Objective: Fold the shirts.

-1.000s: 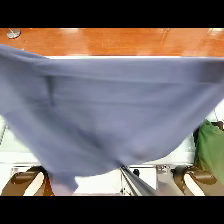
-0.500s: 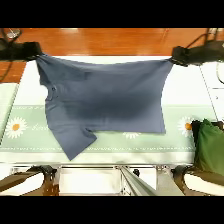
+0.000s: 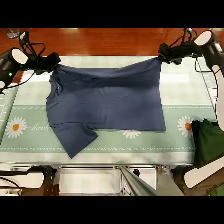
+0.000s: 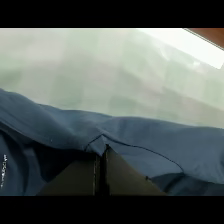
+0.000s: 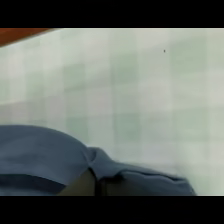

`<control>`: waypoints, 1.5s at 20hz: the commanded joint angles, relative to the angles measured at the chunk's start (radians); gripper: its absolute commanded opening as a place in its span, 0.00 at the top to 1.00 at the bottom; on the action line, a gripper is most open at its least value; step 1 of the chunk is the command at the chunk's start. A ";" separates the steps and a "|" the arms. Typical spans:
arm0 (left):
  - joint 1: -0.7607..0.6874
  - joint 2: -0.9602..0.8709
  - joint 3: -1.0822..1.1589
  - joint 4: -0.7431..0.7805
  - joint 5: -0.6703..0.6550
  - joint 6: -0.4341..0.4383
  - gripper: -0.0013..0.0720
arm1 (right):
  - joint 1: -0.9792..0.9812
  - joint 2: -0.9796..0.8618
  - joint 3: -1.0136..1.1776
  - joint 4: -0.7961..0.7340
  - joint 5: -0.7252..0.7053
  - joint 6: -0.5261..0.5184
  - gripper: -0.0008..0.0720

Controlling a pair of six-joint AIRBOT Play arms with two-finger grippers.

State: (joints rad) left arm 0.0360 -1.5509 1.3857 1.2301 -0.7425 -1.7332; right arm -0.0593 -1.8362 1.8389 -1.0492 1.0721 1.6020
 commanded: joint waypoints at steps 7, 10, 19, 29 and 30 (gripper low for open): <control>0.129 -0.063 0.037 -0.019 -0.407 0.233 0.95 | -0.091 0.008 -0.064 -0.004 0.373 -0.167 0.96; 0.115 -0.125 0.008 -0.027 -0.424 0.233 0.95 | -0.056 0.007 -0.208 -0.006 0.272 -0.174 0.96; 0.189 -0.130 0.077 0.035 -0.751 0.249 0.03 | -0.114 0.139 -0.283 -0.132 0.317 -0.159 0.14; 0.612 0.450 -0.730 -0.423 -0.517 0.536 0.03 | -0.325 0.854 -1.252 0.142 -0.068 -0.283 0.14; 0.640 0.491 -0.785 -0.478 -0.496 0.543 0.03 | -0.324 0.894 -1.292 0.122 -0.052 -0.267 0.14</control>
State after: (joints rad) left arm 0.5621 -1.2076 0.8192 1.0058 -1.3552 -1.3071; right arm -0.3618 -1.1137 0.7784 -0.9905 1.1202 1.3418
